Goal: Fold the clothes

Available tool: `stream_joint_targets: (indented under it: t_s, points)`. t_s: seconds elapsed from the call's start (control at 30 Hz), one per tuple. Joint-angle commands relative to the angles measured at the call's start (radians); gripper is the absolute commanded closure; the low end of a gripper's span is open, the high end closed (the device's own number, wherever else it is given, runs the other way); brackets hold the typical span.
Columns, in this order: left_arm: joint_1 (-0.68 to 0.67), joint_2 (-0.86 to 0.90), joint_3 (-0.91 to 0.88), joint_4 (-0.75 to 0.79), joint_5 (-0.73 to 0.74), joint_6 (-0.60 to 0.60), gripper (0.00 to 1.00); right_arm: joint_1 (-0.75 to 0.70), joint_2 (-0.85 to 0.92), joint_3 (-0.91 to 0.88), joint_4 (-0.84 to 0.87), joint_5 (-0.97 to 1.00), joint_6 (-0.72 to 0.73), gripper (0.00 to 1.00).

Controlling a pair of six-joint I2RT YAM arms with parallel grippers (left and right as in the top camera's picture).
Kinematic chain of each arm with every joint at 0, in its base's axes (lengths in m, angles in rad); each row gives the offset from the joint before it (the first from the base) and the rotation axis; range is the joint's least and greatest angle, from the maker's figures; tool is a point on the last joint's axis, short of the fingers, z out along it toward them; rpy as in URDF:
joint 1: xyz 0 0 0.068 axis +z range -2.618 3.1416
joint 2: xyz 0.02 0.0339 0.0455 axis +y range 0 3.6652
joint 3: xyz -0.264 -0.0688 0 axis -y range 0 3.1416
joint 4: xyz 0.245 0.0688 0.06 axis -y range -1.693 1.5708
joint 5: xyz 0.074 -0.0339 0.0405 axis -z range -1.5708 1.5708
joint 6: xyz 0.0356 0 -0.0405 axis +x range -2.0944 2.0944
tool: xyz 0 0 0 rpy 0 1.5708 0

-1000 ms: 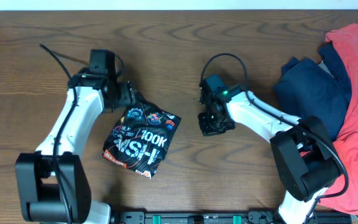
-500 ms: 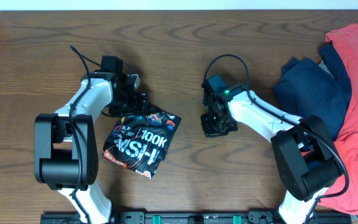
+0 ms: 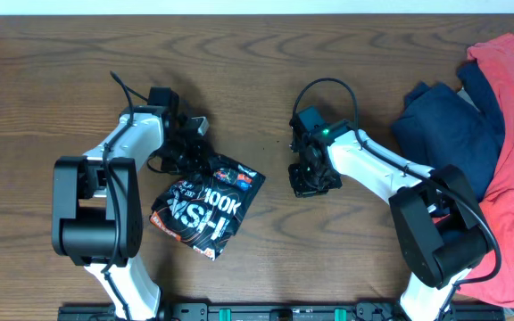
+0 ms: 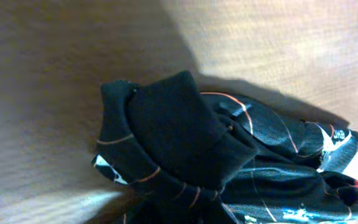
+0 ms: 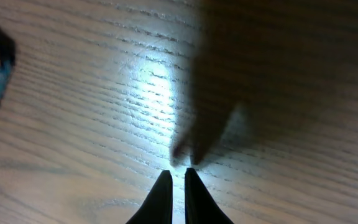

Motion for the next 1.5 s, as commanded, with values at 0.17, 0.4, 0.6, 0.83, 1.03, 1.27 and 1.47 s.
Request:
stream_joint_targets:
  t_s: [0.17,0.4,0.6,0.83,1.03,1.27,1.47]
  points:
    - [0.232,0.023,0.161,0.084,-0.095,-0.234,0.94,-0.047,-0.015,-0.006,-0.015,0.007,0.010,0.93]
    - [0.532,0.023,0.220,0.267,-0.076,-0.475,0.94,-0.059,-0.015,-0.006,-0.018,0.007,0.009,0.93]
    - [0.745,0.023,0.220,0.389,-0.071,-0.526,0.83,-0.061,-0.016,-0.006,-0.018,0.010,0.002,0.92]
    - [0.847,0.023,0.220,0.377,-0.001,-0.528,0.02,-0.061,-0.015,-0.006,-0.017,0.010,0.002,0.92]
    - [0.796,0.014,0.220,0.381,0.115,-0.554,0.02,-0.061,-0.015,-0.006,-0.015,0.010,0.003,0.92]
    - [0.544,-0.015,0.220,0.310,0.095,-0.415,0.02,-0.069,-0.015,-0.006,0.026,0.007,0.033,0.78]
    - [0.242,-0.013,0.219,0.138,-0.094,-0.281,0.02,-0.168,-0.016,0.000,0.111,-0.110,0.071,0.56]
